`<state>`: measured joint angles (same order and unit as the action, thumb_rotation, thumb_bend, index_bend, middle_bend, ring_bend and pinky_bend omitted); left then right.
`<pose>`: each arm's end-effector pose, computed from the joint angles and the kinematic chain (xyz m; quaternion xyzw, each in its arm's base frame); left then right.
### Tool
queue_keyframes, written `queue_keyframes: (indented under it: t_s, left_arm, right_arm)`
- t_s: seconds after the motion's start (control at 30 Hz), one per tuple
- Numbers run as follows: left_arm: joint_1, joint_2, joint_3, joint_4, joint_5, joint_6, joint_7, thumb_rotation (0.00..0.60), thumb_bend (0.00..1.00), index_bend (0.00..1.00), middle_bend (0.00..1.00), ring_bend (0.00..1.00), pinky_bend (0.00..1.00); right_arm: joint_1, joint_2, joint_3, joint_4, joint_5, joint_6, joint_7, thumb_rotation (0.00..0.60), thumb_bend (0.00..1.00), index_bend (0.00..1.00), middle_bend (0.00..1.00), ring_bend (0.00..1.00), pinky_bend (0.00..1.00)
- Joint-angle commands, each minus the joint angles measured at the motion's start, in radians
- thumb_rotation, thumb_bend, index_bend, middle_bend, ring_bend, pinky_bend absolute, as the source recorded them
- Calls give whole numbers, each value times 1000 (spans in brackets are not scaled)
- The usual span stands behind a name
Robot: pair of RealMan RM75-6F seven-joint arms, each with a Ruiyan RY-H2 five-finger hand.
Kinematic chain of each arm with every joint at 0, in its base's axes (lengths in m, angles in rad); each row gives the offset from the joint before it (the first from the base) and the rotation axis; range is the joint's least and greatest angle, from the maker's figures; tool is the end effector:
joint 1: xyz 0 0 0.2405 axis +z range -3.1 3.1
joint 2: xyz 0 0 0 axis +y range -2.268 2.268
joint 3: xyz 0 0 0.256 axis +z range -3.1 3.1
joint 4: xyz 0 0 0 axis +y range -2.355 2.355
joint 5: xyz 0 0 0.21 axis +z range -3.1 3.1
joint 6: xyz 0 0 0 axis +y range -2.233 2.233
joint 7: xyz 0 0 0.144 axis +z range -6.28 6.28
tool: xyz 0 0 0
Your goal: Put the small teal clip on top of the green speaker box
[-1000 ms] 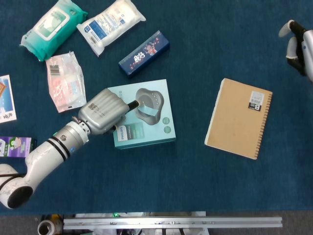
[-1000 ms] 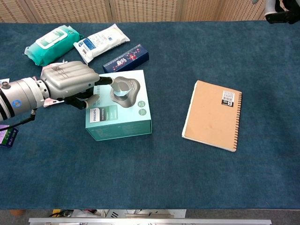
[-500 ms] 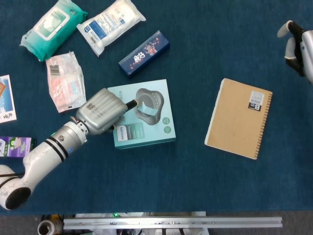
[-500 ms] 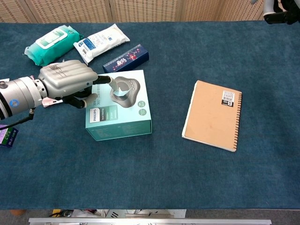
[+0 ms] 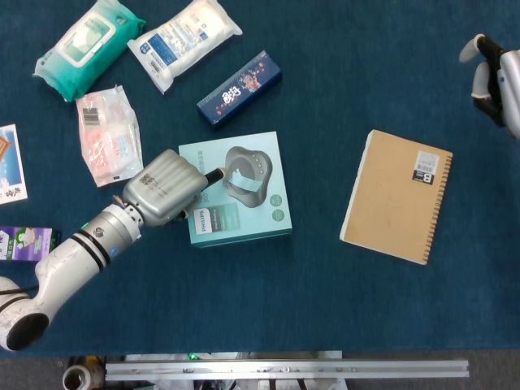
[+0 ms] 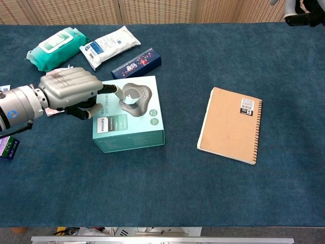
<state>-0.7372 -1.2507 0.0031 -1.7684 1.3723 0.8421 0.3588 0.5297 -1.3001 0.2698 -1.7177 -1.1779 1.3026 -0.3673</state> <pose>-0.1531 0.2800 0.0197 -0.8637 -0.2766 -0.2853 0.3100 -0.1783 -0.3259 0.1110 0.6148 -0.3329 0.4534 0.5529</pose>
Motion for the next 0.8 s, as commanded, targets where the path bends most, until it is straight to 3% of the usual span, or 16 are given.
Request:
queue_keyframes:
  t_s: [0.03, 0.8]
  left_arm:
    - [2, 0, 1, -4, 4, 6, -2, 600, 624, 213, 995, 1000, 920]
    - [0, -23, 15, -27, 22, 13, 26, 600, 623, 213, 992, 1000, 920]
  right_arm:
    - [-1, 0, 0, -1, -1, 0, 1, 600, 663, 469, 893, 929, 1000]
    - [-10, 13, -2, -3, -3, -5, 13, 600, 663, 469, 893, 930, 1000]
